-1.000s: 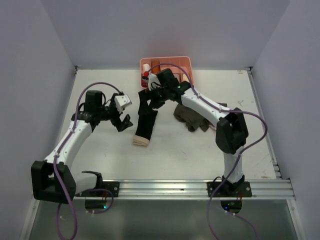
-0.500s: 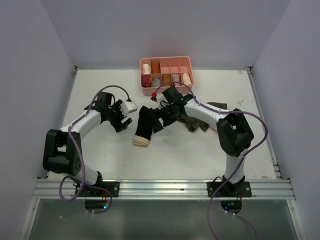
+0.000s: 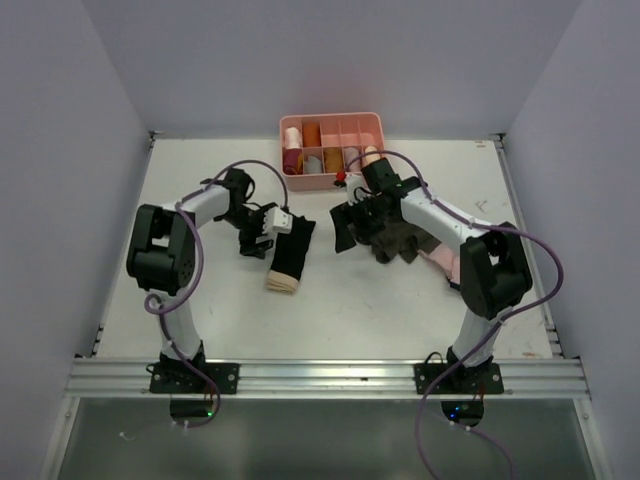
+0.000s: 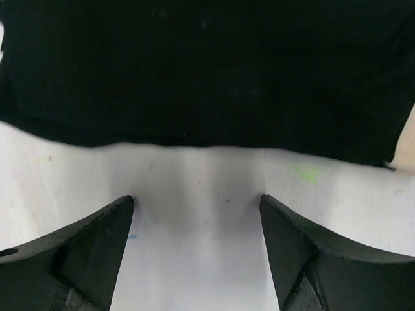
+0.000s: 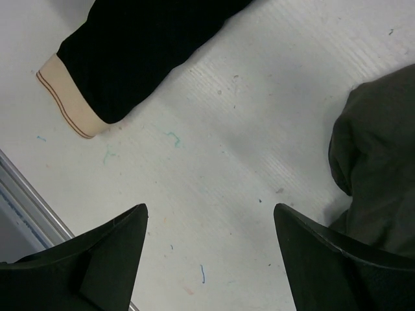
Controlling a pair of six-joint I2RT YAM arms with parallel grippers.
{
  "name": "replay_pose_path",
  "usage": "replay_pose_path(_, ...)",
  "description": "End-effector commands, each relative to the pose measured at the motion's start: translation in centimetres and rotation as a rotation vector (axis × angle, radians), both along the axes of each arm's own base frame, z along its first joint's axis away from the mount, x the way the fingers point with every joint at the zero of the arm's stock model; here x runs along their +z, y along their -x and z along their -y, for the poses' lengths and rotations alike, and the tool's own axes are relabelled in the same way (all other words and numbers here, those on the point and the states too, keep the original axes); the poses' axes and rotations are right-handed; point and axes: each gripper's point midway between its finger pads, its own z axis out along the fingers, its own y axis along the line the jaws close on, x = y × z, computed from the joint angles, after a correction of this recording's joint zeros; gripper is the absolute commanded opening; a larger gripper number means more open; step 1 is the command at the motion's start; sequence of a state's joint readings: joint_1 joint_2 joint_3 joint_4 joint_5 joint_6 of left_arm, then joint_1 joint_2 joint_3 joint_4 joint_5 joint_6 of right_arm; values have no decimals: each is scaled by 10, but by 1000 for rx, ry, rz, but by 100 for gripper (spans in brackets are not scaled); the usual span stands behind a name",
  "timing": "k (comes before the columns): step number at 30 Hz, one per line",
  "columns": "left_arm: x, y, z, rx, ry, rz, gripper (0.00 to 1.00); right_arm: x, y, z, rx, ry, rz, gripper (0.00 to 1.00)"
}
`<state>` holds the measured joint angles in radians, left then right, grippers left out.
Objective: Roll the underwear
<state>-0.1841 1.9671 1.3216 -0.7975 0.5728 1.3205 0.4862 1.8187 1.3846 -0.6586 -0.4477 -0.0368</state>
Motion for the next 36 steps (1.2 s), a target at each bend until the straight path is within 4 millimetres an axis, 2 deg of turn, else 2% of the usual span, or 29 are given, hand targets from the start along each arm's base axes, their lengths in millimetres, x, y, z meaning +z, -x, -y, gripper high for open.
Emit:
replay_pose_path(1, -14, 31, 22, -63, 15, -60, 82, 11, 3, 15, 6, -7, 20, 83)
replay_pose_path(3, -12, 27, 32, -7, 35, -34, 82, 9, 4, 21, -5, -5, 12, 84)
replay_pose_path(4, -17, 36, 36, 41, 33, -70, 83, 7, 6, 23, -8, -3, 5, 84)
replay_pose_path(5, -13, 23, 41, 74, 49, -12, 84, 6, 6, 24, -9, -3, 5, 84)
replay_pose_path(8, -14, 27, 54, 139, 75, -53, 83, 2, 8, 27, -13, -1, -8, 84)
replay_pose_path(12, -15, 21, 65, 197, 97, -40, 82, 3, 9, 23, -13, -19, -16, 84)
replay_pose_path(17, -15, 20, 79, 190, 105, -49, 82, 3, 8, 18, -16, -47, -32, 84)
replay_pose_path(19, -8, 15, 82, 207, 120, -39, 82, 6, 8, 13, -14, -76, -29, 83)
replay_pose_path(21, 16, 7, 82, 218, 166, 19, 85, 15, 2, 8, -11, -109, 6, 83)
replay_pose_path(22, 25, 3, 70, 244, 176, 44, 85, 23, 0, 5, -4, -130, 27, 83)
replay_pose_path(23, 62, -6, 66, 251, 224, 152, 87, 29, -6, 4, -2, -136, 63, 82)
replay_pose_path(24, 79, -8, 58, 263, 245, 206, 90, 40, -13, 2, -1, -145, 106, 82)
replay_pose_path(25, 90, -9, 40, 292, 248, 259, 95, 54, -17, 2, 1, -157, 158, 82)
replay_pose_path(26, 130, -16, 29, 308, 273, 400, 100, 62, -28, 2, -10, -154, 217, 84)
replay_pose_path(28, 158, -19, 9, 360, 270, 500, 100, 81, -41, 3, 19, -130, 312, 88)
replay_pose_path(29, 184, -19, 5, 380, 294, 566, 100, 82, -43, 7, 31, -97, 321, 92)
replay_pose_path(30, 193, -21, -2, 418, 292, 585, 100, 99, -52, 8, 72, -85, 397, 96)
replay_pose_path(31, 209, -21, -1, 430, 317, 593, 100, 105, -56, 9, 78, -74, 428, 98)
replay_pose_path(32, 219, -20, -1, 453, 344, 593, 100, 119, -64, 9, 73, -81, 495, 99)
replay_pose_path(33, 225, -23, -1, 490, 362, 588, 100, 123, -76, 18, -3, -36, 540, 99)
replay_pose_path(34, 227, -26, 1, 575, 416, 537, 100, 130, -84, 23, -62, -29, 583, 99)
replay_pose_path(35, 223, -29, 6, 598, 446, 493, 100, 138, -92, 26, -42, -14, 658, 99)
replay_pose_path(36, 219, -25, 13, 584, 465, 429, 100, 141, -83, 18, 49, -51, 668, 99)
